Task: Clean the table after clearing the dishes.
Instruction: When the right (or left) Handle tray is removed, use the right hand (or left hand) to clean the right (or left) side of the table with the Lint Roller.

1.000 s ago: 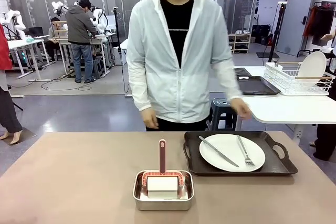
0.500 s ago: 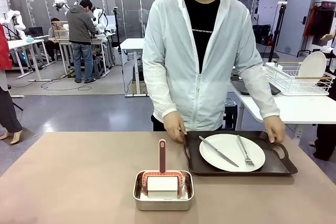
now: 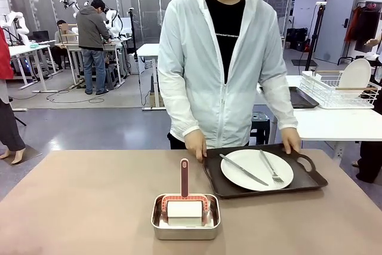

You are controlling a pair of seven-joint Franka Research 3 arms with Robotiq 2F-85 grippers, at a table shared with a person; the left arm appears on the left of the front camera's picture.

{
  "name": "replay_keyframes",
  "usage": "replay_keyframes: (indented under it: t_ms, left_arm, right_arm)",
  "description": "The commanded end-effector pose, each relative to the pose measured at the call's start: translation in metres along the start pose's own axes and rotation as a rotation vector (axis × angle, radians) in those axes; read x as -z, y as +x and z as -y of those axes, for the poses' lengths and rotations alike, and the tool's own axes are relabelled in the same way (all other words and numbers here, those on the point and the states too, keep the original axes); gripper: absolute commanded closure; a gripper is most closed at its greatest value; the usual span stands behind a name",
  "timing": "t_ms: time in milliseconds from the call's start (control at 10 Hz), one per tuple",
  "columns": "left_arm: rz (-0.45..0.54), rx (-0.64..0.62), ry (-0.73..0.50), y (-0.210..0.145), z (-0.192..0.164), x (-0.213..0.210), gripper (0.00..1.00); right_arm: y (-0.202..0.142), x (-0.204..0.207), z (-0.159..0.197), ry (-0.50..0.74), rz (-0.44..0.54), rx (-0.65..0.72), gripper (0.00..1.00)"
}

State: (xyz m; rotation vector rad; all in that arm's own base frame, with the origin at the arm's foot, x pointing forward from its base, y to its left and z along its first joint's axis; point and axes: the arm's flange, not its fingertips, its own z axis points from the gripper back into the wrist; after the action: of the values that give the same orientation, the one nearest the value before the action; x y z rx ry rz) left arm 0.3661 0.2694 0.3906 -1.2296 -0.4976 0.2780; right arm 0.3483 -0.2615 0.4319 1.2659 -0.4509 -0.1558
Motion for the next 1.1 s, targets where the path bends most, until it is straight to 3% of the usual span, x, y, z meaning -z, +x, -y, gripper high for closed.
replay_keyframes:
  t_ms: [0,400,700,1000]
  left_arm:
    - [0.000,-0.012,-0.001,-0.002,0.005,-0.002,0.00]
    - [0.000,-0.012,-0.001,-0.002,0.005,-0.002,0.00]
    - [0.000,-0.012,-0.001,-0.002,0.005,-0.002,0.00]
    - [0.000,-0.012,-0.001,-0.002,0.005,-0.002,0.00]
  right_arm:
    - [-0.002,-0.001,-0.002,0.009,-0.002,-0.003,0.00]
    - [0.000,0.000,0.000,0.000,0.000,0.000,0.00]
    - [0.033,0.023,-0.083,-0.120,-0.095,-0.216,0.00]
    - [0.065,0.100,-0.191,-0.295,-0.358,-0.500,0.00]
